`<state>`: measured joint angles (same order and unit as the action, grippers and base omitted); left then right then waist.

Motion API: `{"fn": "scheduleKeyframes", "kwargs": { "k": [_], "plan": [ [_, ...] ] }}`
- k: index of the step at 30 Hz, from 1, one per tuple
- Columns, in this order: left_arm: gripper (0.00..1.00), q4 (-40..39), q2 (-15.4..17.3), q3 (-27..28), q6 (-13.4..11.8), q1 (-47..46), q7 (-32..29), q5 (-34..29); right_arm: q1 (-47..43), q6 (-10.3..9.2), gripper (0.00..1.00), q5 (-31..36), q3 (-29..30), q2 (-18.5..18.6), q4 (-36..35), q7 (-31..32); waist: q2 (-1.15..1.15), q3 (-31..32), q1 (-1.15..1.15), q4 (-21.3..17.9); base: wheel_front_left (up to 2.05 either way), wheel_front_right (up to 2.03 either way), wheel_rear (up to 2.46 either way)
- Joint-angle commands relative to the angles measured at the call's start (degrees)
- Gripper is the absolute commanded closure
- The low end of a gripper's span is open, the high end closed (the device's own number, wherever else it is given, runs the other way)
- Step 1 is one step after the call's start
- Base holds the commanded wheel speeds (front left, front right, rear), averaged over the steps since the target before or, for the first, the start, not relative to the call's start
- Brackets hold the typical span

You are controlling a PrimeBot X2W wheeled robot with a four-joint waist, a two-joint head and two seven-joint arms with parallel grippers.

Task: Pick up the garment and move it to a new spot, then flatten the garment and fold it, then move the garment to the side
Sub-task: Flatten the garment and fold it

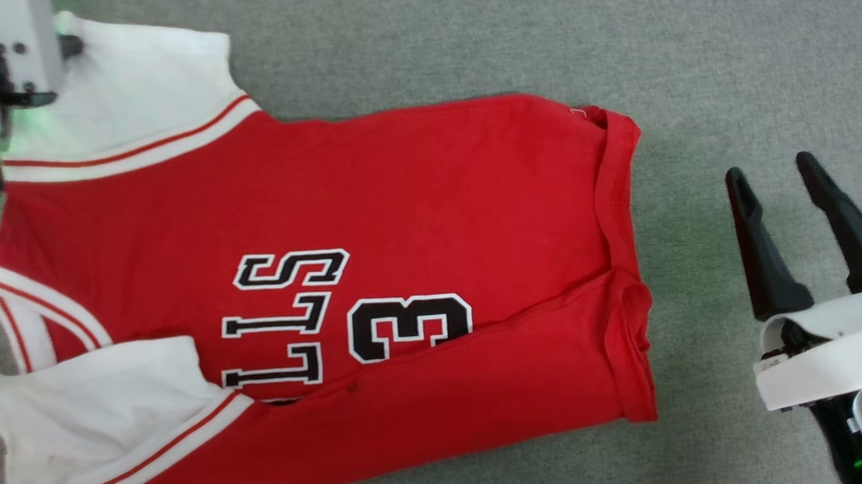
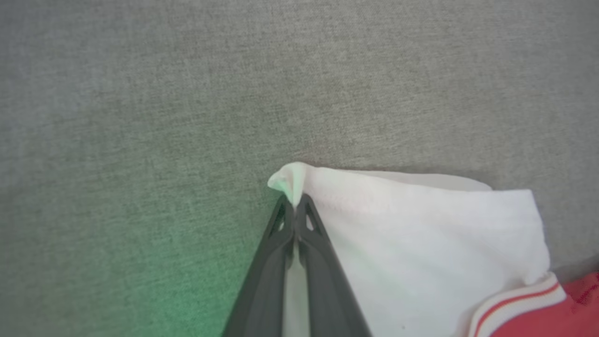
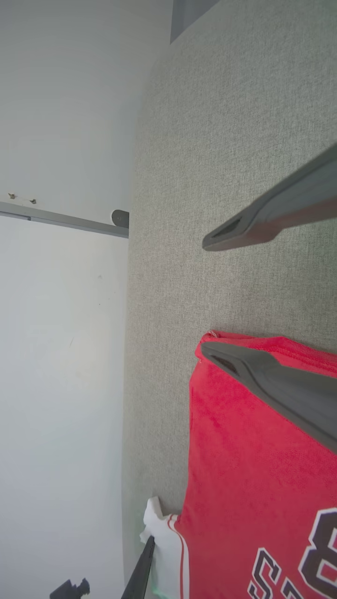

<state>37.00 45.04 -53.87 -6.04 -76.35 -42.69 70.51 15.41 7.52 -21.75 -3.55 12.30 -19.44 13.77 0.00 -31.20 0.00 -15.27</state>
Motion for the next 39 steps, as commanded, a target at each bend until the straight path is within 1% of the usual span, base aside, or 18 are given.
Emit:
{"fn": "scheduleKeyframes", "kwargs": {
  "k": [1,3,6,8,9,12,13,17,20,22,23,25,27,28,29,33,36,39],
  "plan": [
    [1.0,0.2,-1.8,-0.6,0.8,1.8,0.7,0.1,0.9,-0.06,0.0,-0.7,0.5,0.5,0.2,1.3,0.0,1.2,0.0,1.2,0.0,0.0,0.0],
    [1.0,0.5,-2.4,-0.6,1.1,2.0,1.5,0.1,1.5,-0.06,0.0,-0.6,0.6,1.2,0.4,2.9,0.0,2.2,0.0,2.1,0.0,0.0,0.0],
    [1.0,1.1,-3.5,-0.8,1.6,2.1,2.4,-0.2,2.4,-0.06,0.0,-1.4,0.6,2.6,1.2,7.2,0.0,3.8,0.0,3.7,0.0,0.0,0.0],
    [1.0,1.3,-4.6,-1.2,2.2,2.1,2.9,-0.7,3.1,-0.06,0.0,-2.4,0.6,3.3,2.3,11.0,0.0,4.8,0.0,4.9,0.0,0.0,0.0],
    [1.0,1.5,-5.2,-1.4,2.4,2.0,3.0,-0.7,3.7,-0.06,0.0,-2.4,0.3,4.5,2.6,13.0,0.0,5.2,0.0,5.6,0.0,0.0,0.0],
    [1.0,1.9,-7.2,-1.8,3.1,1.1,3.4,-1.0,5.5,-0.07,0.0,-3.8,0.2,6.2,4.3,19.6,0.0,5.9,0.0,7.7,0.0,0.0,0.0],
    [1.0,2.0,-7.9,-2.0,3.3,0.7,3.5,-1.2,6.2,-0.07,0.0,-4.2,0.3,6.9,4.9,21.7,0.0,5.8,0.0,8.5,0.0,0.0,0.0],
    [1.0,2.9,-11.0,-2.6,4.1,-1.3,3.7,-1.8,9.4,-0.07,0.0,-5.9,1.0,8.0,8.2,28.6,0.0,4.7,0.0,11.6,0.0,0.0,0.0],
    [1.0,3.8,-13.0,-2.8,4.6,-3.0,3.8,-2.3,12.6,-0.07,0.0,-7.3,0.9,7.5,11.6,31.9,0.0,3.2,0.0,13.0,0.0,0.0,0.0],
    [1.0,4.5,-14.2,-3.0,5.2,-4.1,4.1,-2.6,14.7,-0.07,0.0,-7.0,0.1,8.0,14.3,33.7,0.0,2.2,0.0,13.7,0.0,0.0,0.0],
    [1.0,4.5,-14.2,-3.0,5.2,-4.1,4.1,-2.6,14.7,-0.07,0.0,-7.0,0.1,8.0,14.3,33.7,0.0,2.2,0.0,13.7,0.0,0.0,0.0],
    [1.0,5.5,-15.0,-3.0,5.7,-4.8,4.4,-2.7,16.6,-0.07,0.0,-8.0,-0.3,6.7,17.7,35.6,0.0,1.4,0.0,13.9,0.0,0.0,0.0],
    [1.0,6.6,-15.5,-3.0,6.3,-5.4,4.8,-2.8,18.8,-0.07,0.0,-7.8,-1.1,6.8,20.9,38.1,0.0,0.9,0.0,14.1,0.0,0.0,0.0],
    [1.0,7.2,-15.7,-3.0,6.7,-5.7,4.9,-2.8,19.7,-0.07,0.41,-7.8,-1.4,6.7,22.7,39.4,0.0,0.7,0.0,14.2,0.0,0.0,0.0],
    [1.0,7.8,-16.1,-3.0,6.9,-5.9,5.1,-2.9,20.3,-0.08,1.0,-8.2,-1.7,6.3,24.4,40.7,0.0,0.6,0.0,14.3,0.0,0.0,0.0],
    [1.0,10.0,-16.9,-3.0,7.9,-5.7,6.0,-2.7,22.3,-0.08,1.0,-8.8,-3.7,6.4,27.7,44.0,0.0,1.0,0.0,14.6,0.0,0.0,0.0],
    [1.0,11.6,-17.5,-3.0,8.6,-5.5,6.7,-2.7,23.7,-0.07,1.0,-9.4,-4.1,7.0,28.5,44.2,0.0,2.0,0.0,14.9,0.0,0.0,0.0],
    [1.0,12.8,-18.0,-3.0,9.3,-5.7,7.9,-2.9,24.7,-0.07,1.0,-9.7,-4.3,7.9,28.5,42.6,0.0,3.6,0.0,15.3,0.0,0.0,0.0]
  ]
}}
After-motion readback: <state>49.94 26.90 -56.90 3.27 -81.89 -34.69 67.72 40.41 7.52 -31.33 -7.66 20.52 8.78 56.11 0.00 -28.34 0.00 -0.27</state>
